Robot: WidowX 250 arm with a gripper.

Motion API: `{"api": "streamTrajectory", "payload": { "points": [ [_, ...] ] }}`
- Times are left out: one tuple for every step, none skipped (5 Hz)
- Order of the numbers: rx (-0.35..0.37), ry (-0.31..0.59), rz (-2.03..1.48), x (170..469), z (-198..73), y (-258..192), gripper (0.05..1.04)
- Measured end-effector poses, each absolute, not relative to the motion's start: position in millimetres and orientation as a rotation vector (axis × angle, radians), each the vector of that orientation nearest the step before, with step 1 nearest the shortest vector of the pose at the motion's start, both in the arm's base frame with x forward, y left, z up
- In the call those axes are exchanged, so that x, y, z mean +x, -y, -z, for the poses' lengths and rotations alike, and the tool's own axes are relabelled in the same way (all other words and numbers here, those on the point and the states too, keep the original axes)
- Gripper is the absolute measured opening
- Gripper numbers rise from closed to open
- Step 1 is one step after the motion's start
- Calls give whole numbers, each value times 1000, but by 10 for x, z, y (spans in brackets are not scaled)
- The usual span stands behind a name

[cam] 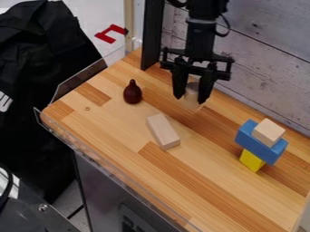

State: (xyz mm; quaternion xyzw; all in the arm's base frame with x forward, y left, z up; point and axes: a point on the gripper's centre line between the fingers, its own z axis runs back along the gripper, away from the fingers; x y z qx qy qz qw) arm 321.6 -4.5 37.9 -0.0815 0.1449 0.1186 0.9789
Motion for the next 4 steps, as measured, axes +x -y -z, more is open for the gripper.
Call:
{"api": "streamTrajectory", "payload": {
  "points": [
    [-175,-305,-252,3215,-321,-8,497],
    [-197,-313,-277,3194,-212,-61,497],
    [-195,-333,-274,3170,-139,-80,497],
    [-194,-342,-269,3167,-85,-83,497]
  ]
}}
